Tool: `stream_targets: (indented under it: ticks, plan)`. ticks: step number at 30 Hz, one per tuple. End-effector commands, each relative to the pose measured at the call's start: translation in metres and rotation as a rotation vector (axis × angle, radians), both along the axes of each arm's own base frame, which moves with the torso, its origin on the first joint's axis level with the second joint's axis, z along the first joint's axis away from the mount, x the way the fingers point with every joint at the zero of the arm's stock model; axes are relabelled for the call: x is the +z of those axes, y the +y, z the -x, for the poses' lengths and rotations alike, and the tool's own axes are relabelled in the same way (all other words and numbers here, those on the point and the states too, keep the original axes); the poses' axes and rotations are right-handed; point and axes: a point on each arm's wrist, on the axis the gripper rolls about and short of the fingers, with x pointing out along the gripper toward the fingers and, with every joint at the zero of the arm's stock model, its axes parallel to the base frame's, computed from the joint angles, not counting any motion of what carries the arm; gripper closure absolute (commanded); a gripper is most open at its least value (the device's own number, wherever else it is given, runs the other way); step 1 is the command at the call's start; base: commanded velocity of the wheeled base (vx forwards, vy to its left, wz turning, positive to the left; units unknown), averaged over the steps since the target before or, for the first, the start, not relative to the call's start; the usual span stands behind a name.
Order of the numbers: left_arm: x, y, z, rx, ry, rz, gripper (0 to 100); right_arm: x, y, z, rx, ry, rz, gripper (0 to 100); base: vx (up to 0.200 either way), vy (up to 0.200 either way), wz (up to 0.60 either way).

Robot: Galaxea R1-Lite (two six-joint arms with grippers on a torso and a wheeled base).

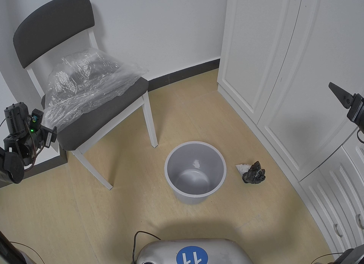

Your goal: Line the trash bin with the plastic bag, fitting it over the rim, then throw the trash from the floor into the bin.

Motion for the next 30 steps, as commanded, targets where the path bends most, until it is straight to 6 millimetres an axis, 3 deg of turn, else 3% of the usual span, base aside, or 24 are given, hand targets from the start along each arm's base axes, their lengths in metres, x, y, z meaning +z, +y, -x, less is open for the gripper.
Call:
stream_targets:
  ticks: [1, 10, 15, 18, 22, 26, 27, 30]
  plan:
    - [-0.015, 0.017, -0.028, 0.036, 0.028, 0.011, 0, -0.001, -0.001, 0.000, -0.006, 0.001, 0.000, 0, 0.000, 0.000, 0.00]
    - [-0.025, 0.028, -0.064, 0.053, 0.000, 0.011, 0, 0.000, -0.002, 0.000, -0.010, 0.000, 0.000, 0, 0.000, 0.000, 0.00]
    - [-0.013, 0.036, -0.077, 0.066, -0.094, -0.006, 0, -0.001, -0.002, -0.001, -0.009, 0.006, 0.001, 0, 0.000, 0.000, 0.00]
    - [0.010, 0.048, -0.088, 0.094, -0.205, 0.004, 0, -0.001, -0.002, -0.001, -0.010, 0.006, 0.001, 0, 0.000, 0.000, 0.00]
    - [0.029, 0.050, -0.090, 0.103, -0.287, 0.043, 0, -0.001, -0.003, -0.001, -0.016, 0.003, 0.000, 0, 0.000, 0.000, 0.00]
    - [0.035, 0.051, -0.088, 0.107, -0.308, 0.045, 0, -0.001, -0.003, -0.001, -0.018, 0.003, -0.001, 0, 0.000, 0.000, 0.00]
    - [0.048, 0.050, -0.079, 0.108, -0.337, 0.044, 0, -0.001, -0.003, -0.001, -0.016, 0.003, -0.001, 0, 0.000, 0.000, 0.00]
    - [0.058, 0.049, -0.072, 0.107, -0.350, 0.043, 0, -0.001, -0.003, -0.001, -0.018, 0.003, -0.001, 0, 0.000, 0.000, 0.00]
